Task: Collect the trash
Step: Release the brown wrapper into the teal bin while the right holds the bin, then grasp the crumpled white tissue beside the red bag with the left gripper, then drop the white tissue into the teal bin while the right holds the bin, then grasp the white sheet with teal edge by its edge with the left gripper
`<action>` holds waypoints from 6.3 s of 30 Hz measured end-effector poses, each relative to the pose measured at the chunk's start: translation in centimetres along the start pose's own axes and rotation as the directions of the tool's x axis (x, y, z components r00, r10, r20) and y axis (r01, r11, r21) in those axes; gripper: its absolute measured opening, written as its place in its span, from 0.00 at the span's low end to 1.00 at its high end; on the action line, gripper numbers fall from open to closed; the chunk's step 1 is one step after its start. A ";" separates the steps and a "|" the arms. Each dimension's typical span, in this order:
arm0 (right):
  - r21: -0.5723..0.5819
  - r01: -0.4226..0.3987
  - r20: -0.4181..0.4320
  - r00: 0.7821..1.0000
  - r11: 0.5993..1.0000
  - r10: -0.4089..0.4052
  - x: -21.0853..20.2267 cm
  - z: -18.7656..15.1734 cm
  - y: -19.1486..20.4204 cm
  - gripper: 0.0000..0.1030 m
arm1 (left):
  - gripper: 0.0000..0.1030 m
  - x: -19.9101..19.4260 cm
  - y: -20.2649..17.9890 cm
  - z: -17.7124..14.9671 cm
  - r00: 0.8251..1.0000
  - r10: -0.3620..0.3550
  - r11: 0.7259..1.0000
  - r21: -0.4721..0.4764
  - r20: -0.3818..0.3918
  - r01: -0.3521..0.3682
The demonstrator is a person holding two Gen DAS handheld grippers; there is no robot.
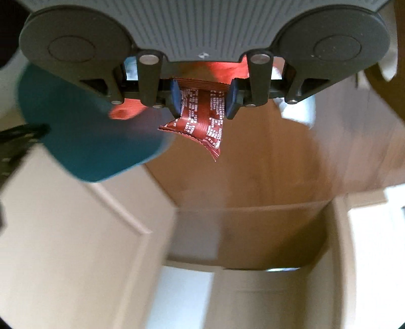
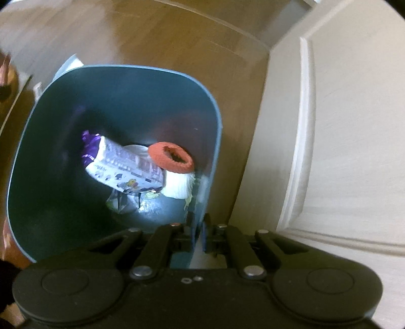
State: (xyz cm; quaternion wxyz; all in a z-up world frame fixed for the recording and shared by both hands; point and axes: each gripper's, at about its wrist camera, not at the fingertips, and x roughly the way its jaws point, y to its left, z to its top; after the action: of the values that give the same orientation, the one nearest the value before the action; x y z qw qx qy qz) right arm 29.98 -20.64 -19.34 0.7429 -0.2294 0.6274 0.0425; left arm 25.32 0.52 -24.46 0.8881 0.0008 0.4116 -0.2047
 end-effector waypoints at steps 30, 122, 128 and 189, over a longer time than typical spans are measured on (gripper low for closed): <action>-0.102 0.092 0.220 0.973 0.990 -0.068 -0.8 -0.2 0.9 0.02 | 0.62 8.1 -10.9 0.0 0.975 -0.043 0.975 0.203 -0.217 0.088; -0.017 0.189 0.203 0.962 0.982 -0.181 -0.3 2.7 -1.0 0.06 | 0.21 12.0 -8.4 2.3 0.975 -0.161 0.980 0.095 -0.156 0.177; -0.023 0.172 0.221 0.962 0.985 -0.163 0.2 2.6 -1.1 0.07 | 0.21 14.5 -10.0 1.7 0.962 -0.141 0.985 0.066 -0.233 0.161; 0.133 0.129 0.062 0.988 0.983 -0.138 -0.1 2.7 -1.9 0.10 | 0.14 28.1 26.1 -6.1 0.869 0.181 0.864 -0.348 -0.461 -0.365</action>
State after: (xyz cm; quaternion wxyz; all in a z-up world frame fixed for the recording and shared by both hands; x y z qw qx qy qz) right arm 33.05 -21.23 -18.43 0.7790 -0.2210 0.5854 -0.0401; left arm 46.55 15.26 -53.36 0.7792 -0.0895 0.6198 0.0254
